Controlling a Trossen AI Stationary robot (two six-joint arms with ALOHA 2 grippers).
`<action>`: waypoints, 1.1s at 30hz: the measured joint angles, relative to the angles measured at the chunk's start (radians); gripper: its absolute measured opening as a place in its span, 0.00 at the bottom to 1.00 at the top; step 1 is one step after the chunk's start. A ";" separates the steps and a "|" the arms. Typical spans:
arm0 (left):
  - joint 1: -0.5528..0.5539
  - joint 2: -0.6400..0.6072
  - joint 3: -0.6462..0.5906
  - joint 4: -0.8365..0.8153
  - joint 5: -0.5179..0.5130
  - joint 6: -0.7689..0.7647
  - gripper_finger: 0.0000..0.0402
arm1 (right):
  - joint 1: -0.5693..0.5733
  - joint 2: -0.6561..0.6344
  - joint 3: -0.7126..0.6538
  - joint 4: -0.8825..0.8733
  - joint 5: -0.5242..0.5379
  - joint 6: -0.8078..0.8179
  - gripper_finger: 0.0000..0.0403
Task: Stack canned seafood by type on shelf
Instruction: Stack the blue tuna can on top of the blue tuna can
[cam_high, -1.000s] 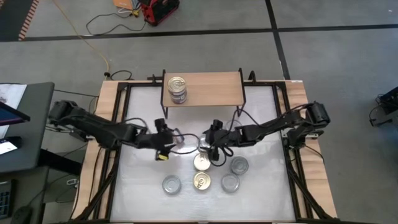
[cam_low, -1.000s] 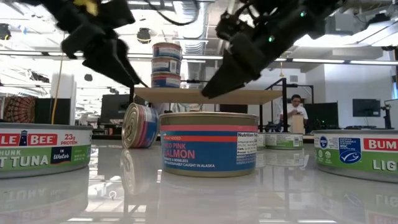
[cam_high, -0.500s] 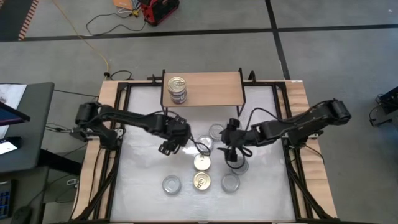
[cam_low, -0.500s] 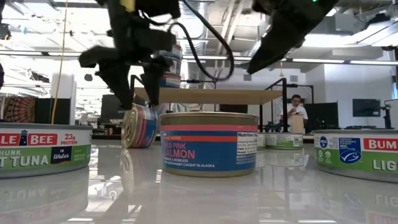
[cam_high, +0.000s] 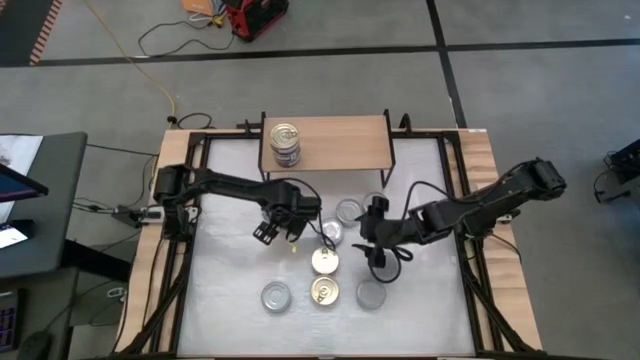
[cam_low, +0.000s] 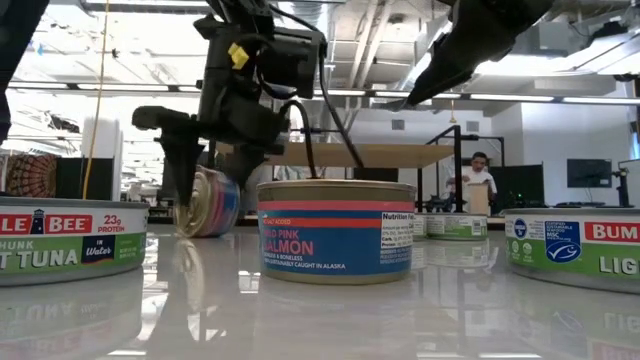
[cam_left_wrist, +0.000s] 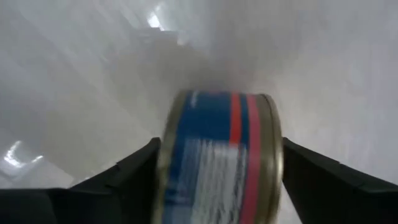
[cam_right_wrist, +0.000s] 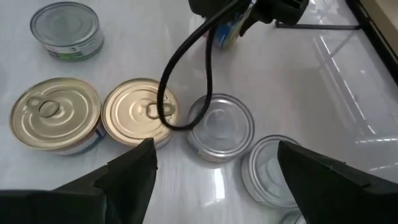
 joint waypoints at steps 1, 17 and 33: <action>-0.002 0.000 0.000 -0.006 -0.003 0.001 0.65 | 0.000 0.000 0.000 0.000 0.001 0.000 0.88; -0.002 -0.161 0.000 -0.005 0.034 -0.195 0.43 | -0.003 -0.027 0.000 -0.024 0.004 -0.027 0.88; 0.230 -0.699 0.000 0.532 -0.027 -0.658 0.43 | -0.037 -0.168 0.000 0.011 0.100 -0.102 0.88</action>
